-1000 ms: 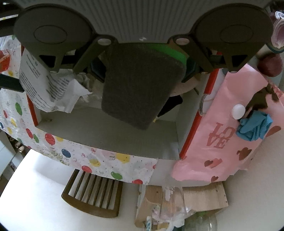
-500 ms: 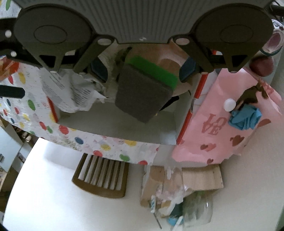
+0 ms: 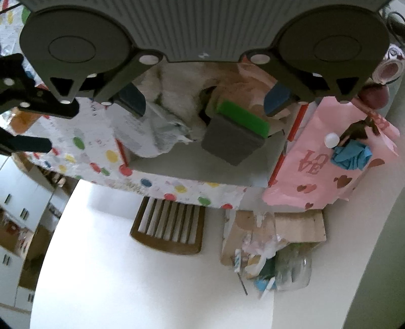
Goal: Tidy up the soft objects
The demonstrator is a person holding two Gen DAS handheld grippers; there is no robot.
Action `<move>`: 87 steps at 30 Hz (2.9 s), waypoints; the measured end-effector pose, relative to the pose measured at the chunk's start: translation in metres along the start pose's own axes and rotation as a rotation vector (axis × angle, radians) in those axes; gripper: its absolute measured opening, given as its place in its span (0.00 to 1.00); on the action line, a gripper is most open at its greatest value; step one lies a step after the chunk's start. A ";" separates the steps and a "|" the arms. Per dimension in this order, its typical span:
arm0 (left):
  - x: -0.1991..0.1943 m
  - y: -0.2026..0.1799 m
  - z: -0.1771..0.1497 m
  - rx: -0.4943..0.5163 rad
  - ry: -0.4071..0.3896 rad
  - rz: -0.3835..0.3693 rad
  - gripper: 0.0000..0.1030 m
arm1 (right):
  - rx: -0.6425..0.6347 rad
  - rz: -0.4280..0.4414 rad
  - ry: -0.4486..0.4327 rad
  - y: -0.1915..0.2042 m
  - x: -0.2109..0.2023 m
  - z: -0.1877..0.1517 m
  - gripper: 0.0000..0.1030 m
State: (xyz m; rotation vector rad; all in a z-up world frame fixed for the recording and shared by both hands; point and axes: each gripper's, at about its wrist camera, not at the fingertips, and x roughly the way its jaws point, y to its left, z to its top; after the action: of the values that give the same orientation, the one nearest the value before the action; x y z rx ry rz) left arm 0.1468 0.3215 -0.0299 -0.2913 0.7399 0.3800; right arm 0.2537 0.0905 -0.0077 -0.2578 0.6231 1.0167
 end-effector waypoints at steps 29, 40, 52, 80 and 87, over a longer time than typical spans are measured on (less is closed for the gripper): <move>-0.104 -0.048 -0.064 0.035 -0.182 -0.064 0.98 | 0.004 -0.081 -0.176 0.026 -0.089 -0.052 1.00; -0.127 -0.061 -0.070 0.076 -0.232 -0.056 0.98 | 0.053 -0.096 -0.179 0.021 -0.103 -0.060 1.00; -0.132 -0.066 -0.073 0.096 -0.242 -0.053 0.98 | 0.067 -0.097 -0.180 0.022 -0.107 -0.063 1.00; -0.134 -0.064 -0.075 0.091 -0.238 -0.054 0.98 | 0.078 -0.077 -0.183 0.024 -0.107 -0.064 1.00; -0.134 -0.064 -0.076 0.091 -0.236 -0.055 0.98 | 0.076 -0.079 -0.184 0.024 -0.107 -0.064 1.00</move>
State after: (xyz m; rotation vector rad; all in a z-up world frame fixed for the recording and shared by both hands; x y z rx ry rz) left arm 0.0389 0.2042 0.0180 -0.1768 0.5144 0.3217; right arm 0.1701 -0.0043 0.0072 -0.1193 0.4799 0.9268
